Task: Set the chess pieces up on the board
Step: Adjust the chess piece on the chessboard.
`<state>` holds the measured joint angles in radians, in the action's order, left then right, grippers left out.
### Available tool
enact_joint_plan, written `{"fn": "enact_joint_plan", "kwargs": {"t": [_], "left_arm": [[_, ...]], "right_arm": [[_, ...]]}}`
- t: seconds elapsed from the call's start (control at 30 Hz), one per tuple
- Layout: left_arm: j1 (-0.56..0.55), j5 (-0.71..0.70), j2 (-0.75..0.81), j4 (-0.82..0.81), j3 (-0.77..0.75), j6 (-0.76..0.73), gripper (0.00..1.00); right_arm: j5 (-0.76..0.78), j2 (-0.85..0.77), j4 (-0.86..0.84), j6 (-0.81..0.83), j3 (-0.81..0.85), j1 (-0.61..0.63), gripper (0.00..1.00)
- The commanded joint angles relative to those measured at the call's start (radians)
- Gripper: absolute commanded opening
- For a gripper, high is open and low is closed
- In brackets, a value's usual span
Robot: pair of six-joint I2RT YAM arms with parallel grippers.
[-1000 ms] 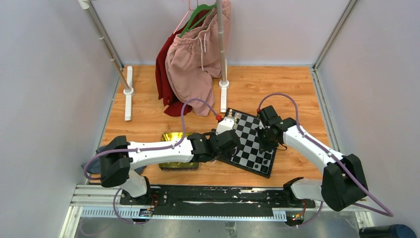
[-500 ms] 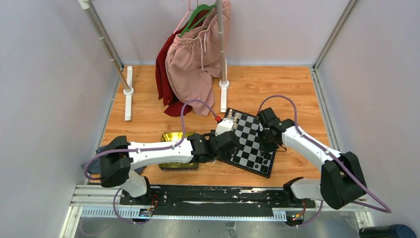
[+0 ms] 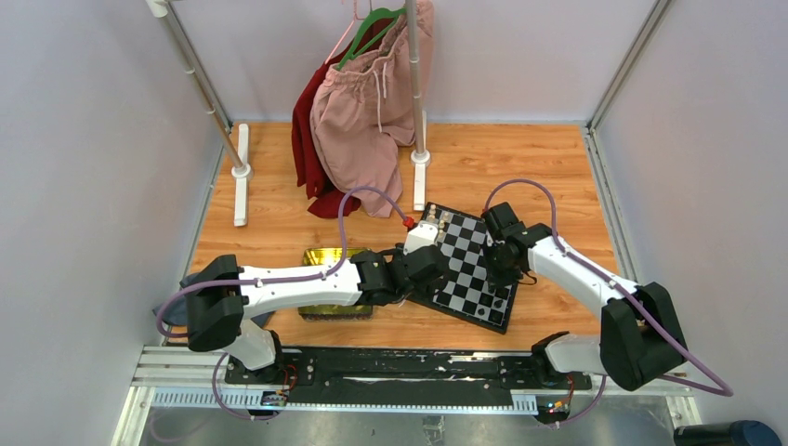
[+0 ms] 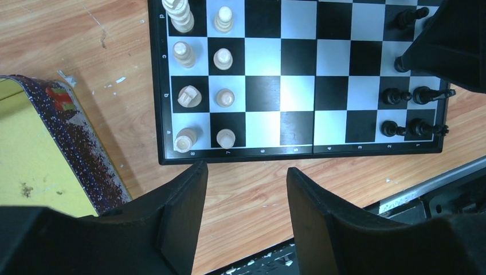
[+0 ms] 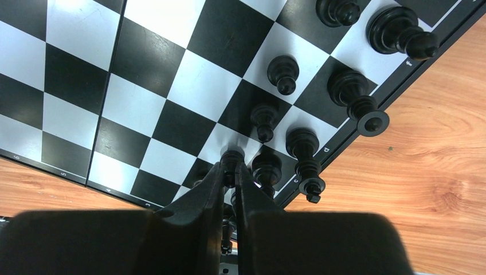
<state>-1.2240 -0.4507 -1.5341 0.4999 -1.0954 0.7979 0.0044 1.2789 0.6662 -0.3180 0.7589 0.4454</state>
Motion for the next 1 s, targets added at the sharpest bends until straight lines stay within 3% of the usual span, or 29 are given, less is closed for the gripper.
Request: {"fn": "enact_joint_plan", "kwargs": {"t": [0.0,0.73,0.97], "left_arm": [[0.004,-0.002,0.021,-0.017,0.018,0.011,0.58],[0.004,0.006,0.024,-0.025,0.029,0.014,0.58],[0.004,0.010,0.023,-0.029,0.029,0.012,0.58]], "right_arm": [[0.011,0.010,0.000,-0.011,-0.006,0.016,0.12],[0.011,0.039,-0.013,-0.019,0.014,0.031,0.12],[0.011,0.034,-0.008,-0.015,0.016,0.033,0.19]]}}
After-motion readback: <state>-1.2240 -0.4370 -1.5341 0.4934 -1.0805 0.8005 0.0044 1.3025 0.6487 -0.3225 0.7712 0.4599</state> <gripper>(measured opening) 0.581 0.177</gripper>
